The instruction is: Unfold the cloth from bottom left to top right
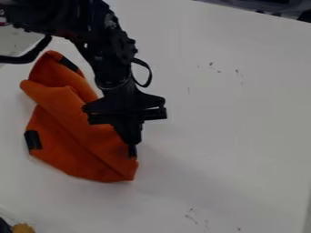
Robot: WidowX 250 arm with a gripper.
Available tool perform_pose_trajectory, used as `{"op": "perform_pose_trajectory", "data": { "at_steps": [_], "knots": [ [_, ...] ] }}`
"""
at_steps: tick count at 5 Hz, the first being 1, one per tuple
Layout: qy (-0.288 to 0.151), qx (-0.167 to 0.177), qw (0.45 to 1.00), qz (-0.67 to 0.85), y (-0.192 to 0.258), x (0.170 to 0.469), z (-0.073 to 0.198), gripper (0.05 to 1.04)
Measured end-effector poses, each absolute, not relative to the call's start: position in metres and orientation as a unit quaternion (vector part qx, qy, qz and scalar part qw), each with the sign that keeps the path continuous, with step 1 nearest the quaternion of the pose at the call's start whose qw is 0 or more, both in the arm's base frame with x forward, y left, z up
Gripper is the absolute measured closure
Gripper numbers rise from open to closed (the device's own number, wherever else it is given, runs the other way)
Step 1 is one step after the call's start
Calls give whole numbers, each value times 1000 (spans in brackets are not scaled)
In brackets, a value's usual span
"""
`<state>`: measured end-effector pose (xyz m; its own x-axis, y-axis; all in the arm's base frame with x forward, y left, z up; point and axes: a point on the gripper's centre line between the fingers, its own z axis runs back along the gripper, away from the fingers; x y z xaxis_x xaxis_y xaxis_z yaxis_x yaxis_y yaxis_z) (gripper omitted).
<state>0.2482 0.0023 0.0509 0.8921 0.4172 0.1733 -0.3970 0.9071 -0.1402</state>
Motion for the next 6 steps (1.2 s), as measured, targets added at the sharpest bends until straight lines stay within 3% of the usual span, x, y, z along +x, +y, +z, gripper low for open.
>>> {"op": "perform_pose_trajectory", "data": {
  "at_steps": [1,2,4,6],
  "knots": [
    [-124,-38,974,186,-13,248,55,1021],
    [-137,-47,974,173,-21,249,54,1021],
    [-175,-3,981,81,-42,261,67,1021],
    [-143,-44,987,58,-55,288,44,1021]
  ]
}}
